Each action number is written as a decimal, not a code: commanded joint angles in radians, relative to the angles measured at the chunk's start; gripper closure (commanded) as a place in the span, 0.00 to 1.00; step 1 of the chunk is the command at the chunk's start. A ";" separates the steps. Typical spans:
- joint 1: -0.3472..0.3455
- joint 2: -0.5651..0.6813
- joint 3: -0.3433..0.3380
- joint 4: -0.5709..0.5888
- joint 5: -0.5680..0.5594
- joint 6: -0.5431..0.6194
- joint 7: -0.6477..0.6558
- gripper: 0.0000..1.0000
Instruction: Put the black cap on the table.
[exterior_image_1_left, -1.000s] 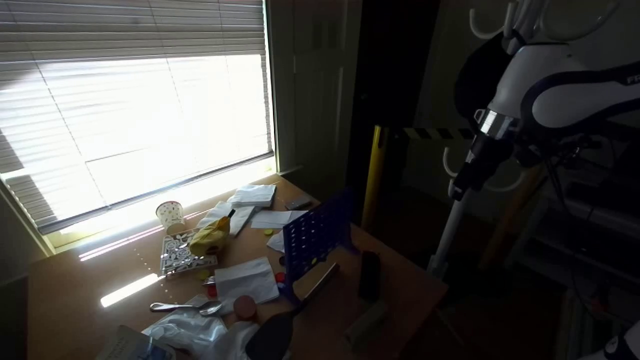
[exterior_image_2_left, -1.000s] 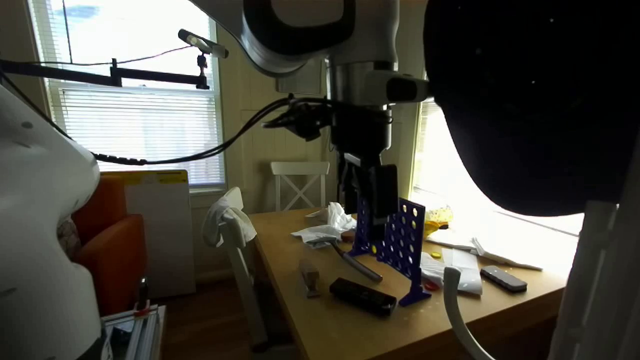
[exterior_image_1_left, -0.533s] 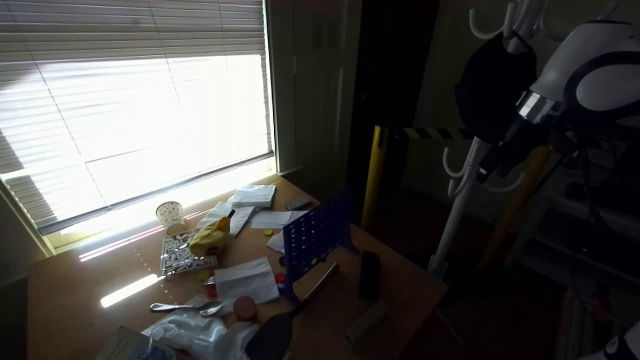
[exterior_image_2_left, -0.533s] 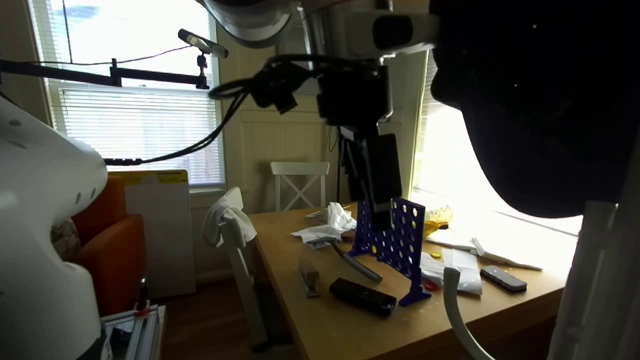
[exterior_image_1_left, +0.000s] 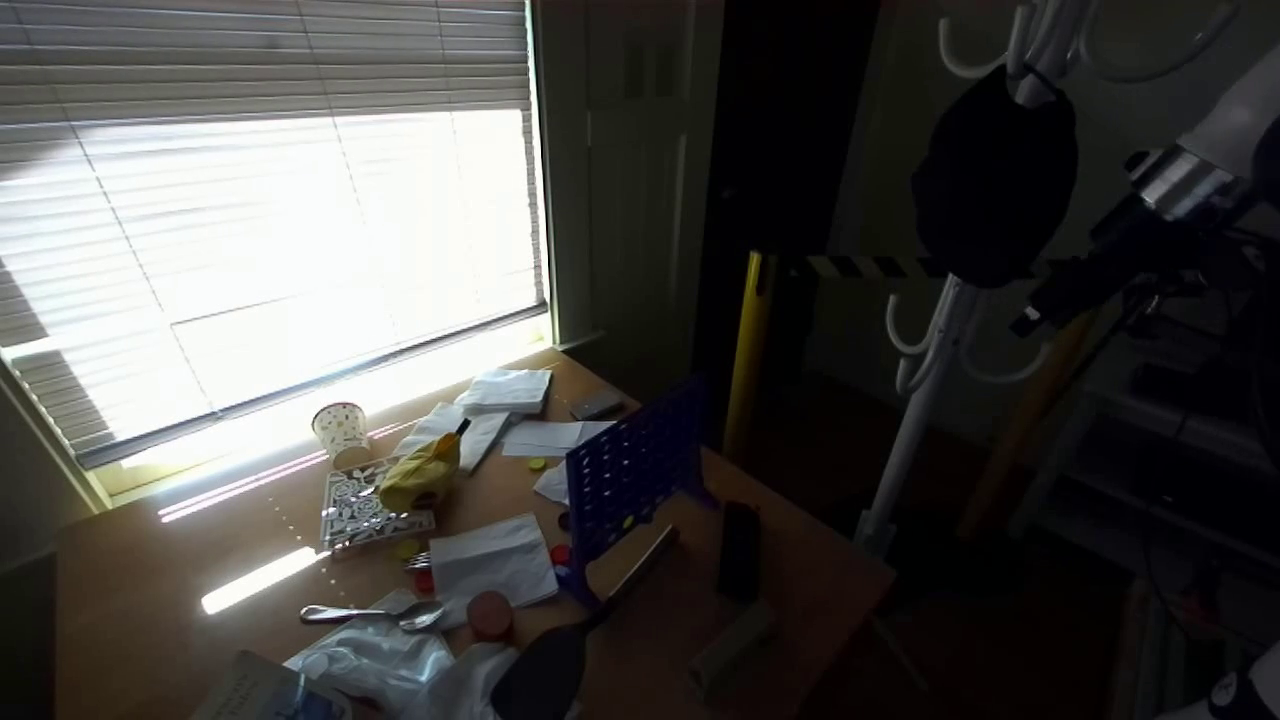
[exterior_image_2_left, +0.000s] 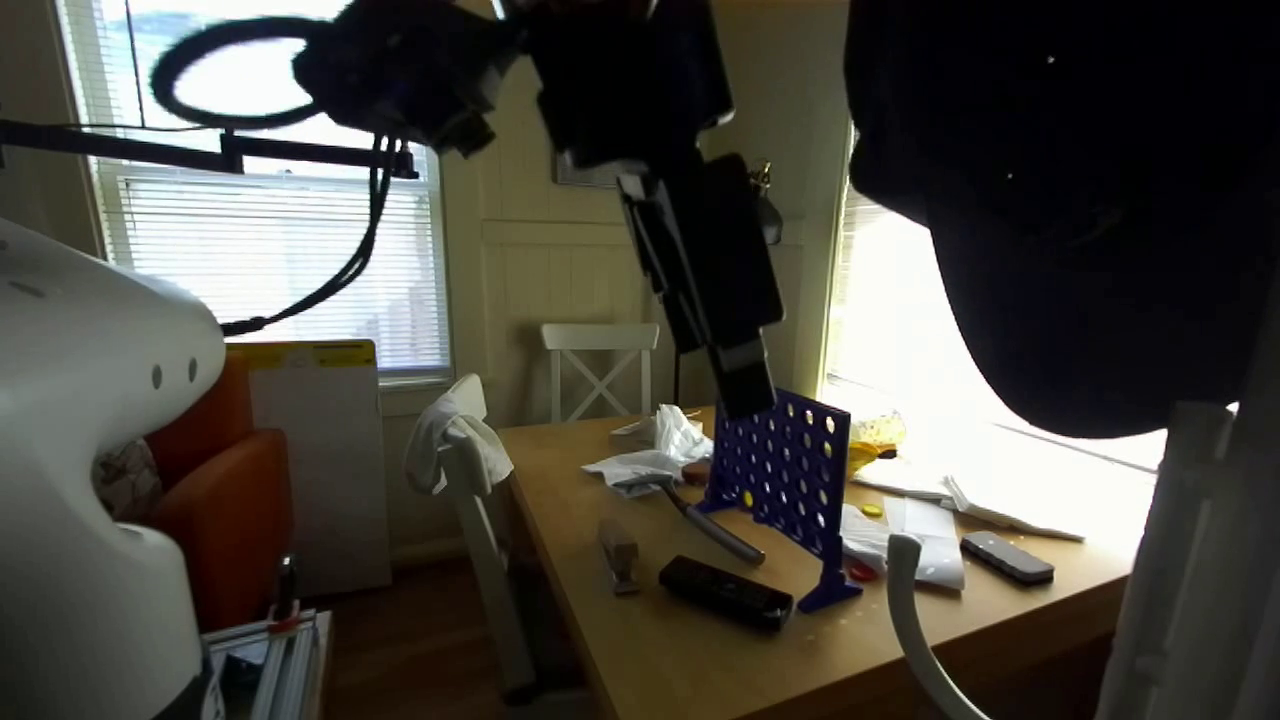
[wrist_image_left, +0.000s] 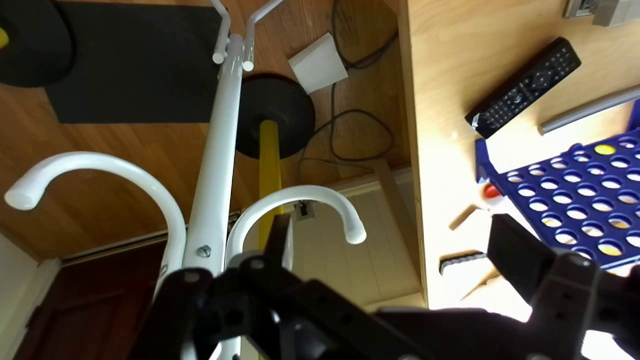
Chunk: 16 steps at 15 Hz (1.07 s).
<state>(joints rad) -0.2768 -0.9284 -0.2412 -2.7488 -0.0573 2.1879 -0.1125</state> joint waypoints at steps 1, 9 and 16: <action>-0.056 -0.073 -0.015 0.007 -0.067 0.028 -0.022 0.00; -0.064 -0.070 -0.050 0.009 -0.039 0.085 0.004 0.00; -0.022 -0.052 -0.040 0.007 -0.024 0.249 0.008 0.00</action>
<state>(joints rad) -0.3208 -0.9955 -0.2871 -2.7438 -0.0937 2.3663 -0.1098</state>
